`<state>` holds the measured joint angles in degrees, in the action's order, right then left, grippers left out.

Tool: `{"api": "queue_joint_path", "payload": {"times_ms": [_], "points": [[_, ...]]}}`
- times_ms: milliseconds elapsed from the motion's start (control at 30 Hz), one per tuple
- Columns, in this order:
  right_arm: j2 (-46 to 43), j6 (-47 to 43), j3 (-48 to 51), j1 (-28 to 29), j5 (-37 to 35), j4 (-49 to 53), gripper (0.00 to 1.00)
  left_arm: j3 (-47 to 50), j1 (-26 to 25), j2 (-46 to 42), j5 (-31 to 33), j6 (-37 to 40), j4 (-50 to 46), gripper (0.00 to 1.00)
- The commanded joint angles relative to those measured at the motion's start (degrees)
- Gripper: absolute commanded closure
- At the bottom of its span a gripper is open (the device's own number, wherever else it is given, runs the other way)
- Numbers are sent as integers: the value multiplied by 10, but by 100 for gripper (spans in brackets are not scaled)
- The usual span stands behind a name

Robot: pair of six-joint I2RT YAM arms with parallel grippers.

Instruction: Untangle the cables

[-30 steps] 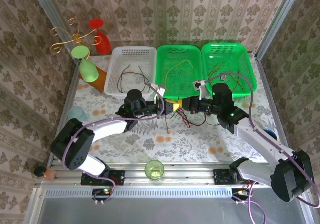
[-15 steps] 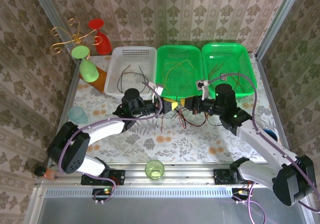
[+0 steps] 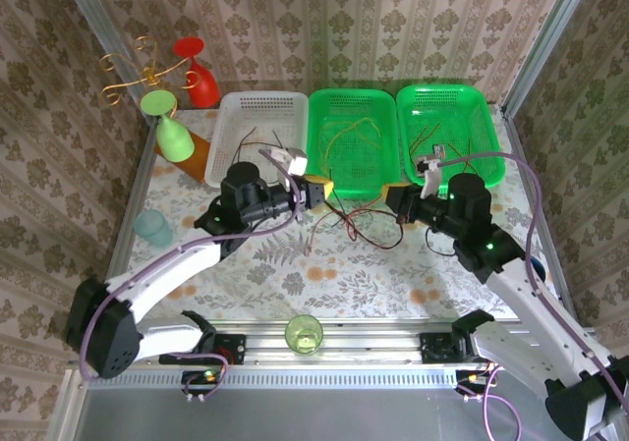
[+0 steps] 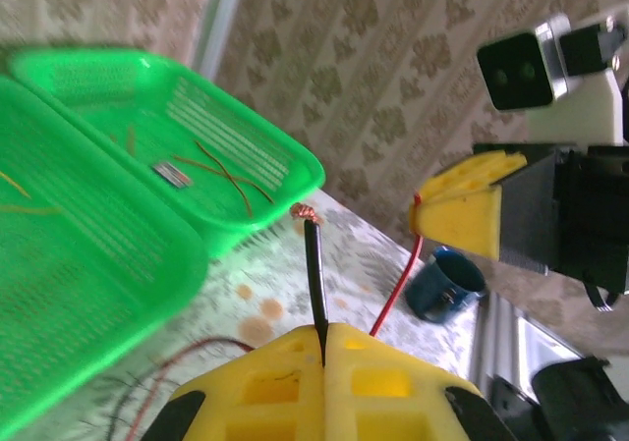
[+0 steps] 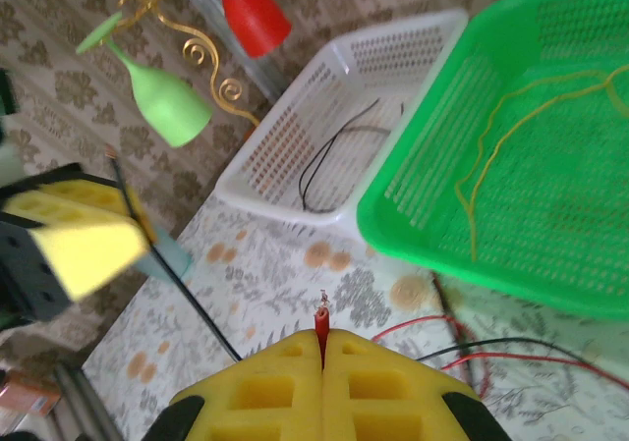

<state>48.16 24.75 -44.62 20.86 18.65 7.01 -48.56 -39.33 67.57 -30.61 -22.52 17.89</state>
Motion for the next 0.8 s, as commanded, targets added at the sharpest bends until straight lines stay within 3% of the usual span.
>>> {"api": "queue_joint_path", "payload": {"times_ms": [0, 367, 633, 767], "points": [[-26, -28, -25, -3, -56, 20, 100, -36, 2, -52, 89, 76, -99, 100], [-73, -51, -54, -13, -122, 0, 100, -62, 16, -143, 196, 141, -158, 100], [-94, -64, -74, -39, -136, 5, 100, -26, 24, -208, 348, 184, -153, 100], [-98, -73, -85, -50, -141, 11, 100, -23, 40, -230, 375, 198, -161, 100]]}}
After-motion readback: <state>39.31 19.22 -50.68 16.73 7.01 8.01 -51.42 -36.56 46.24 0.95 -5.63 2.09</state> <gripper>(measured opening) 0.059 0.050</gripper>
